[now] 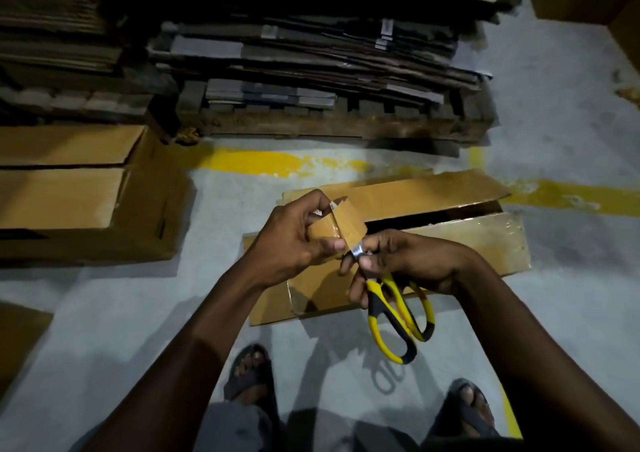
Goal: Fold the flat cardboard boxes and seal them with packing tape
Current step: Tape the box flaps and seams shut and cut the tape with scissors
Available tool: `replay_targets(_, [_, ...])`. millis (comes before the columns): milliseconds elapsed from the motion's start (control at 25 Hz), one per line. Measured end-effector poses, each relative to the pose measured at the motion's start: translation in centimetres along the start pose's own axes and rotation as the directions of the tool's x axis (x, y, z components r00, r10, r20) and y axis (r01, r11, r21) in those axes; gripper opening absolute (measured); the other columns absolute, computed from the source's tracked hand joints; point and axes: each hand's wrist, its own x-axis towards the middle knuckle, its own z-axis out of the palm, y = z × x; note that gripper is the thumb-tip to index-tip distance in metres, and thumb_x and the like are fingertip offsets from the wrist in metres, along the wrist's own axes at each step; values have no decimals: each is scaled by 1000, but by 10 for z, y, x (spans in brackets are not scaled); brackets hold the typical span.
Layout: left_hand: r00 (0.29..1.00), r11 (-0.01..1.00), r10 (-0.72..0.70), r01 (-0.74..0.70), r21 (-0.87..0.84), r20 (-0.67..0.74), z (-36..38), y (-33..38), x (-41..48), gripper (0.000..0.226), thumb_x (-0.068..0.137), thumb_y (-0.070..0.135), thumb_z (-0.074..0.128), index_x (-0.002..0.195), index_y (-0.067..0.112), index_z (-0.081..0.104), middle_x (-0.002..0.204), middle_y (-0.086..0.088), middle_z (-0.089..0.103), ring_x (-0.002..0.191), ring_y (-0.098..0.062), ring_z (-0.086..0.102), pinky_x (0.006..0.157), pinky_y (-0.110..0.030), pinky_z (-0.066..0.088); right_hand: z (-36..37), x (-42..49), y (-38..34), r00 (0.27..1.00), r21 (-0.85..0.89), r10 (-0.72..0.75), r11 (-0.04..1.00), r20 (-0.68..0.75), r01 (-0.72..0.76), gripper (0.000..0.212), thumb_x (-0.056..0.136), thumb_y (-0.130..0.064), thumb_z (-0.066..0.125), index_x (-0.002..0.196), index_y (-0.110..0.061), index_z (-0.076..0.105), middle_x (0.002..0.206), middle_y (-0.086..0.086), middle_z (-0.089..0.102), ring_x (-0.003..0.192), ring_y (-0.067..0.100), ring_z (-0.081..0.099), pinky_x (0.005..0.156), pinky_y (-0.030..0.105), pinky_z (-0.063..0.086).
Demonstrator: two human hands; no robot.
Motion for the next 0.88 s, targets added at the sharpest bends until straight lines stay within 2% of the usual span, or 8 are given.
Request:
replay_targets(160, [996, 993, -52, 59, -103, 67, 2, -3, 2, 36, 75, 16, 77, 95, 7, 49, 69, 12, 67, 63, -5, 59, 56, -29, 50, -1, 1, 1, 997, 49, 17, 999, 77, -21, 25, 99, -22, 50, 96, -9, 70, 89, 20, 69, 82, 32, 67, 79, 41, 52])
replay_targets(240, [990, 990, -110, 117, 77, -85, 3, -5, 6, 34, 73, 27, 77, 93, 18, 51, 76, 10, 68, 70, -12, 63, 61, -37, 53, 6, 8, -1, 977, -202, -48, 979, -207, 5, 30, 103, -22, 48, 79, -13, 64, 73, 14, 65, 73, 28, 66, 71, 39, 52])
replay_targets(360, [965, 935, -159, 216, 283, -210, 5, -6, 9, 36, 79, 32, 76, 100, 28, 47, 81, 9, 64, 63, -3, 55, 56, -25, 42, 15, 19, -1, 849, -685, -258, 712, -461, -156, 26, 103, -29, 47, 77, -28, 52, 76, -1, 63, 72, 19, 60, 71, 40, 49])
replay_targets(440, [968, 941, -156, 206, 268, -195, 6, -7, 10, 32, 82, 25, 74, 103, 27, 50, 75, 12, 63, 54, 4, 48, 52, -19, 33, 16, 22, 2, 887, -660, -147, 722, -438, -206, 19, 102, -28, 46, 83, -31, 47, 85, -4, 55, 80, 20, 54, 72, 39, 44])
replay_targets(520, [973, 956, -145, 184, 228, -179, 3, -9, 10, 21, 81, 18, 73, 95, 26, 60, 61, 16, 59, 50, 3, 47, 50, -19, 32, 14, 20, 1, 902, -444, -35, 878, -430, -177, 13, 99, -29, 46, 89, -25, 53, 85, -4, 53, 81, 17, 53, 67, 32, 41])
replay_targets(640, [965, 973, -173, 198, 116, -196, -5, -12, 10, 15, 75, 20, 73, 85, 30, 67, 68, 11, 67, 66, -9, 61, 61, -29, 43, 8, 20, 2, 882, -328, -126, 944, -455, -34, 22, 102, -24, 45, 97, -15, 64, 77, -13, 55, 72, 6, 50, 65, 25, 38])
replay_targets(720, [946, 971, -210, 232, 63, -247, -5, -14, 10, 18, 73, 13, 74, 81, 28, 68, 68, 8, 68, 66, -14, 62, 63, -30, 44, 5, 26, 5, 825, -498, -281, 867, -490, -1, 21, 101, -24, 50, 99, -13, 67, 83, -9, 59, 79, 10, 52, 69, 33, 39])
replay_targets(880, [881, 920, -273, 357, 164, -386, -6, -14, 10, 18, 73, 12, 75, 76, 26, 65, 61, 9, 60, 65, -16, 56, 60, -25, 38, 10, 45, 9, 625, -838, -580, 485, -522, -250, 16, 93, -30, 61, 102, -18, 67, 88, -4, 52, 92, 24, 49, 68, 37, 36])
